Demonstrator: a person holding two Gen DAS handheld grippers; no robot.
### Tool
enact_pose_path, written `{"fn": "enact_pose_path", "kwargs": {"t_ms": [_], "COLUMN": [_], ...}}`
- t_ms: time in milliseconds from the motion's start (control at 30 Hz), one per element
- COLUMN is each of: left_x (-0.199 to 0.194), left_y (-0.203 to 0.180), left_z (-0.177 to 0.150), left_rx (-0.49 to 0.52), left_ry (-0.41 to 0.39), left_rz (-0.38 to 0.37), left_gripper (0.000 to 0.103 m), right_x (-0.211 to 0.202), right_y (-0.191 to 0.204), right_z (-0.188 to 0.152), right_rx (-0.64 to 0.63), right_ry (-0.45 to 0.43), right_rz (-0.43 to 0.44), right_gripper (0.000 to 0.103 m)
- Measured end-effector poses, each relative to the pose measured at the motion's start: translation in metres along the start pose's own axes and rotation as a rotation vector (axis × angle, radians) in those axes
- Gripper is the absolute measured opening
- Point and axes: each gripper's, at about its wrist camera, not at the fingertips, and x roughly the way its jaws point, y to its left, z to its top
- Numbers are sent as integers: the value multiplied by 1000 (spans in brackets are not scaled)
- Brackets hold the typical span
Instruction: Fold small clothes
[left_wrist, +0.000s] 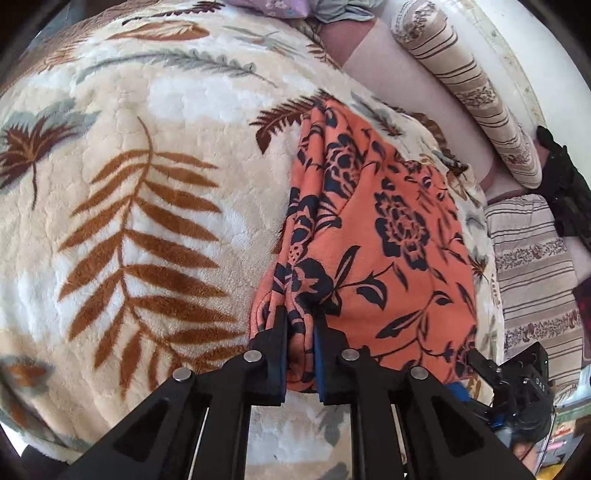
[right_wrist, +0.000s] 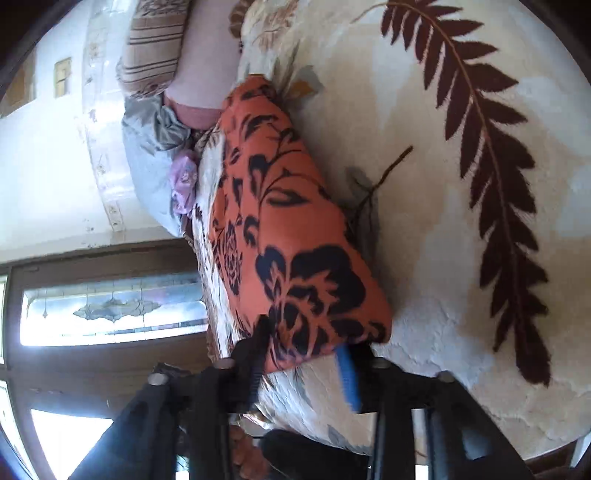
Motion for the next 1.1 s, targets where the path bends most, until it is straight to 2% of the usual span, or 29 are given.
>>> {"fn": "enact_pose_path", "kwargs": {"t_ms": [33, 67, 167, 200, 267, 333, 400, 567, 733, 767, 900, 1100], "left_x": [-2, -4, -15, -20, -29, -34, -32, 3, 39, 45, 47, 47], "left_y": [-4, -6, -3, -4, -10, -15, -20, -30, -29, -28, -28, -26], "left_z": [1, 2, 5, 7, 13, 25, 36, 67, 70, 69, 64, 63], "left_rx": [37, 55, 30, 19, 17, 15, 19, 19, 18, 19, 40, 63], "left_ry": [10, 16, 20, 4, -42, -77, -112, -70, 4, 18, -11, -13], "left_rz": [10, 18, 2, -7, -26, -48, -47, -41, 57, 55, 46, 35], "left_gripper": [15, 16, 33, 40, 48, 68, 75, 76, 75, 75, 76, 76], "right_x": [-4, -8, -23, -32, -45, -53, -54, -42, -16, -9, 12, 33], "right_y": [1, 1, 11, 17, 25, 32, 38, 54, 52, 51, 50, 47], "right_z": [-2, -5, -8, -9, -8, -3, 10, 48, 77, 81, 91, 94], "right_rx": [-19, -27, -92, -129, -186, -232, -256, -299, -330, -332, -353, -363], "right_ry": [-1, -4, -4, -18, -44, -65, -79, -94, -52, -39, -2, 25], "right_rz": [5, 2, 10, 8, -14, -47, -70, -111, -186, -200, -234, -268], "right_gripper": [78, 83, 83, 83, 83, 83, 83, 83, 83, 83, 83, 83]}}
